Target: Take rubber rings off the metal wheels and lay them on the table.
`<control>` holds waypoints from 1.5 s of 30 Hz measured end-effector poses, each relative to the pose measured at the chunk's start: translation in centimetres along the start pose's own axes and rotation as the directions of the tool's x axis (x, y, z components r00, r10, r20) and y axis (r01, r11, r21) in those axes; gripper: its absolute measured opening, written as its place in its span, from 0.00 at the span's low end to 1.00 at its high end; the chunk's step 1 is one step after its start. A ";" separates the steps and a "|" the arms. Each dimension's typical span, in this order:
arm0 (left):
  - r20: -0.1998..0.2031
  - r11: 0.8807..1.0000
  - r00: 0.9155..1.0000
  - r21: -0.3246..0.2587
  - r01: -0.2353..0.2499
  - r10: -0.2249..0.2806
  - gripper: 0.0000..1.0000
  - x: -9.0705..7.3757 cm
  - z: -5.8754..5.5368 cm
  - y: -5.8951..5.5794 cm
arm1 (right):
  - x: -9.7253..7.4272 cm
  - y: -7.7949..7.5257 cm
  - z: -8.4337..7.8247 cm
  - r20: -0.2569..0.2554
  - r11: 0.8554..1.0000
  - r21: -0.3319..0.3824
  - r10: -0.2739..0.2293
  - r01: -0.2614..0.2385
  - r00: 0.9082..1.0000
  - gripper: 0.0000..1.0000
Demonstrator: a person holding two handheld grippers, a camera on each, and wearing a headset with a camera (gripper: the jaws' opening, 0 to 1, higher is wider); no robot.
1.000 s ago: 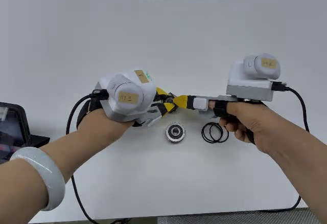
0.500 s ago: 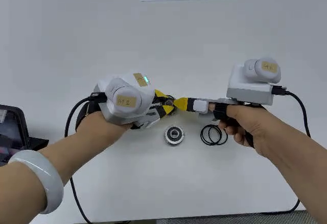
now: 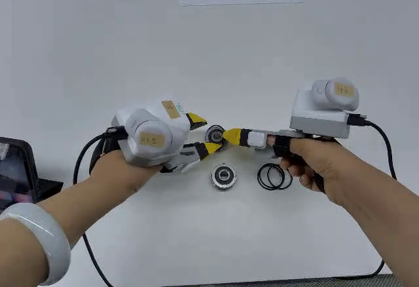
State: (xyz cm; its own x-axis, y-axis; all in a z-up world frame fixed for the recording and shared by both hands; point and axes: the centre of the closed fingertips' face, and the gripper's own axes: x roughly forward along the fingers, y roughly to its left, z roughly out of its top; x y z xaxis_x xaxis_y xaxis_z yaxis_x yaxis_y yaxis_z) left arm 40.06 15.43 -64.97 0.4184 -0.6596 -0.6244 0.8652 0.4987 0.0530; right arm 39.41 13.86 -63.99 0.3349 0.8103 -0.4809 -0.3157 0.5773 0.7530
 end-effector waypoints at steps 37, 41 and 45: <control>0.002 0.994 1.000 -0.106 -0.015 0.015 0.63 -1.7 -1.7 -0.6 | -7.8 -0.9 -2.7 0.086 0.995 0.094 -0.041 0.033 0.995 0.02; 0.000 0.994 1.000 -0.112 -0.017 0.017 0.63 -2.0 -1.9 -0.8 | -8.6 -1.6 -3.7 0.077 0.992 0.107 -0.067 0.058 0.995 0.02; 0.000 0.992 1.000 -0.120 -0.024 0.024 0.62 -2.3 -2.1 -0.7 | -9.3 -2.4 -4.2 0.077 0.989 0.118 -0.094 0.084 0.993 0.02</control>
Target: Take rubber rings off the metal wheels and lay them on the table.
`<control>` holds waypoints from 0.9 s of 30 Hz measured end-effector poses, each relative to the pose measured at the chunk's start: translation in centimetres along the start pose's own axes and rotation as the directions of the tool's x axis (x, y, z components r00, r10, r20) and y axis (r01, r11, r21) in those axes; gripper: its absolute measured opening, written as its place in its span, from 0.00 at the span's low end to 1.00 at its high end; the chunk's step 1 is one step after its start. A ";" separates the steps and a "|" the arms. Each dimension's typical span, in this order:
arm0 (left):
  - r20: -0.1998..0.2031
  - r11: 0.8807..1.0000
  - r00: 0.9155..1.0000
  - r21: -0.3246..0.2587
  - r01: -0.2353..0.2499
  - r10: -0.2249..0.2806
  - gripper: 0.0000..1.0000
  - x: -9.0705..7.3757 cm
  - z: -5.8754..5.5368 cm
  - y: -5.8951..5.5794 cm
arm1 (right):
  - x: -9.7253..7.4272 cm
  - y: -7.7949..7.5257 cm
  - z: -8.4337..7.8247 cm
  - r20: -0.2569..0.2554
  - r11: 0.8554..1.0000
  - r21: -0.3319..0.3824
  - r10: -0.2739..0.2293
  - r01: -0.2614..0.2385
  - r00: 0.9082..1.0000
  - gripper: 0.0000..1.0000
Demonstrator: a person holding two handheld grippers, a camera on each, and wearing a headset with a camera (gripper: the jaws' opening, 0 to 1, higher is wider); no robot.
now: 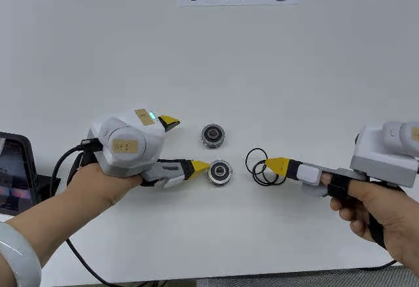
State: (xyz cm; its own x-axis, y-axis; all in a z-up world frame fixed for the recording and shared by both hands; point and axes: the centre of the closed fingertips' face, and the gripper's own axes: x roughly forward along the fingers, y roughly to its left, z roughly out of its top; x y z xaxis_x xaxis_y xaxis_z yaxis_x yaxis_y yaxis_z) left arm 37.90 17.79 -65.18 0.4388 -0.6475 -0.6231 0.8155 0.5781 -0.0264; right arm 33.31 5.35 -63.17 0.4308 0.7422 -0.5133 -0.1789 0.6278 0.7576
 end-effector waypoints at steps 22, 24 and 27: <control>0.000 1.000 1.000 -0.020 -0.008 0.008 0.60 -1.0 -0.5 -0.4 | -0.4 -2.5 -1.5 -0.108 0.938 -0.323 -0.167 0.124 0.980 0.11; -0.001 1.000 1.000 -0.022 -0.008 0.008 0.60 -1.1 -0.6 -0.5 | -0.4 -2.6 -1.5 -0.114 0.928 -0.351 -0.174 0.124 0.978 0.14; -0.003 1.000 1.000 -0.026 -0.009 0.009 0.60 -1.3 -0.8 -0.6 | -0.4 -2.7 -1.7 -0.119 0.916 -0.381 -0.186 0.128 0.975 0.17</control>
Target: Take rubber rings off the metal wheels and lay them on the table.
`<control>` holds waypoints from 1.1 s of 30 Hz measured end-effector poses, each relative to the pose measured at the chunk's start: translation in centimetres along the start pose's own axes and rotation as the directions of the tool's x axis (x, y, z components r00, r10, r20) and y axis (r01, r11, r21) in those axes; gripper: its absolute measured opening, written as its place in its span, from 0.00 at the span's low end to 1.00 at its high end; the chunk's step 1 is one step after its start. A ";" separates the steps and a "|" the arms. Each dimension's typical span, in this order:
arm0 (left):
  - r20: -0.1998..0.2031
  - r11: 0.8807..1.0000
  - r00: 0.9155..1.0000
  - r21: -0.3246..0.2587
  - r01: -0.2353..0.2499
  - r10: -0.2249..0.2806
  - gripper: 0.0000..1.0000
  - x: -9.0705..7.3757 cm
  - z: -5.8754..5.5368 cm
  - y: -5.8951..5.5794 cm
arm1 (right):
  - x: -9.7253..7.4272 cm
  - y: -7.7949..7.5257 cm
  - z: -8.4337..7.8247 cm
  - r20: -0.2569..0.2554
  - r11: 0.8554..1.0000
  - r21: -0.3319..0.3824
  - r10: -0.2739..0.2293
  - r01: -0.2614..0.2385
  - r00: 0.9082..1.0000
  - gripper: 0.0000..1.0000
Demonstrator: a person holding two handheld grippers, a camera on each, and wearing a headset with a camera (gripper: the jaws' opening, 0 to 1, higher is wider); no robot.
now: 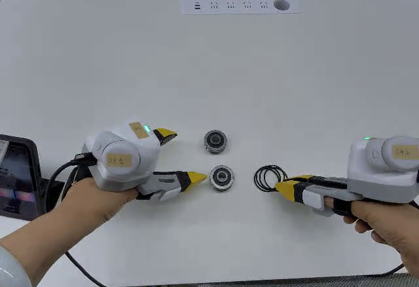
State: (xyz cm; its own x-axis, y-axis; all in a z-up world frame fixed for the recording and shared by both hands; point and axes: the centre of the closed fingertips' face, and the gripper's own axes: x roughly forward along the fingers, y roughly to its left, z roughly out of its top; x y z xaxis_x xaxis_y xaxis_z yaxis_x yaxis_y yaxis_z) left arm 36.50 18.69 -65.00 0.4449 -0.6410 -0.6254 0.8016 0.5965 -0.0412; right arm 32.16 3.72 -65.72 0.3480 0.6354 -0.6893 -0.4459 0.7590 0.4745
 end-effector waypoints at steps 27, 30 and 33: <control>0.128 0.991 0.991 -0.133 -0.019 0.036 0.67 -4.9 -0.4 -2.8 | -2.0 1.2 -0.8 0.043 0.961 -0.270 -0.048 0.058 0.998 0.53; 0.133 0.989 0.990 -0.143 -0.029 0.048 0.69 -5.5 -0.6 -3.0 | -2.2 1.4 -0.9 0.048 0.954 -0.292 -0.049 0.061 0.998 0.58; 0.131 0.987 0.989 -0.153 -0.040 0.061 0.70 -6.0 -1.0 -3.2 | -2.2 1.5 -0.9 0.060 0.942 -0.328 -0.049 0.066 0.997 0.63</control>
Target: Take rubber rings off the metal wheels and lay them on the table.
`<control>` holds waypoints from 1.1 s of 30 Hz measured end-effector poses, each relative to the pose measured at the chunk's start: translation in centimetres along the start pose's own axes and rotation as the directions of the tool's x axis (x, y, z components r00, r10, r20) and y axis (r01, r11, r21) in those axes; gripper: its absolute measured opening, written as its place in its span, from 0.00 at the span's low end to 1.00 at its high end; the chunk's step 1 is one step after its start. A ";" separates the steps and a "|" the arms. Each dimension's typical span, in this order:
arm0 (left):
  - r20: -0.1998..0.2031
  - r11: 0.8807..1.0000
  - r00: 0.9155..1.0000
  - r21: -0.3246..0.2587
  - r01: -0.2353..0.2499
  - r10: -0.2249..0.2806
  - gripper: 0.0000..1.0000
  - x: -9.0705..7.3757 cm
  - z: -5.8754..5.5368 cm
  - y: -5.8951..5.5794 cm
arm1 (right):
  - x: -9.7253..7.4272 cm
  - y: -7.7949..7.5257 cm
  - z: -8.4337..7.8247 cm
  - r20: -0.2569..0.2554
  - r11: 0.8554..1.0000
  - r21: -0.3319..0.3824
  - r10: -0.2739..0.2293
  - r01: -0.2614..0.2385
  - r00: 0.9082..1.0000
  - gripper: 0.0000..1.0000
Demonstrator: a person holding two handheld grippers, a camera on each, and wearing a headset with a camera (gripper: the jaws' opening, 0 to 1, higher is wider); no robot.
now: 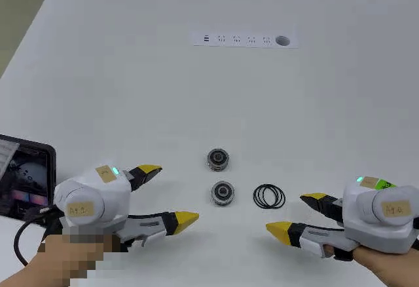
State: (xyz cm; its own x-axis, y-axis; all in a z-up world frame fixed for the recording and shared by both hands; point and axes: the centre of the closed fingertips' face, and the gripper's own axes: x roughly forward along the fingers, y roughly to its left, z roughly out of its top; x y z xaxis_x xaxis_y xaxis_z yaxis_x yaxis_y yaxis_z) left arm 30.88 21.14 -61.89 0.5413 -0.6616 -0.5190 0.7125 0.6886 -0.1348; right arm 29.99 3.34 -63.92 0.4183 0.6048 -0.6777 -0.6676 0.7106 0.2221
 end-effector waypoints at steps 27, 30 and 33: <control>0.064 0.999 0.997 0.016 -0.032 0.031 0.90 -2.6 -1.3 -2.4 | -0.4 1.7 0.8 0.120 0.986 -0.164 -0.006 0.025 0.993 0.99; 0.065 0.999 0.997 0.022 -0.050 0.048 0.96 -2.7 -1.2 -2.2 | -0.8 1.4 0.8 0.146 0.987 -0.157 -0.021 0.044 0.989 0.99; 0.065 0.998 0.996 0.012 -0.056 0.055 0.97 -2.8 -1.3 -2.0 | -0.9 1.3 0.3 0.132 0.990 -0.136 -0.024 0.042 0.991 0.99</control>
State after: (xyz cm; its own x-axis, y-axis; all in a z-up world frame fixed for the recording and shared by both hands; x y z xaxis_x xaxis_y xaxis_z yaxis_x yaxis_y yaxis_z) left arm 27.35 21.98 -61.33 0.6074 -0.6407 -0.4697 0.6865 0.7208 -0.0956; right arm 28.92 3.80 -62.79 0.5119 0.6299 -0.5842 -0.7268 0.6800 0.0964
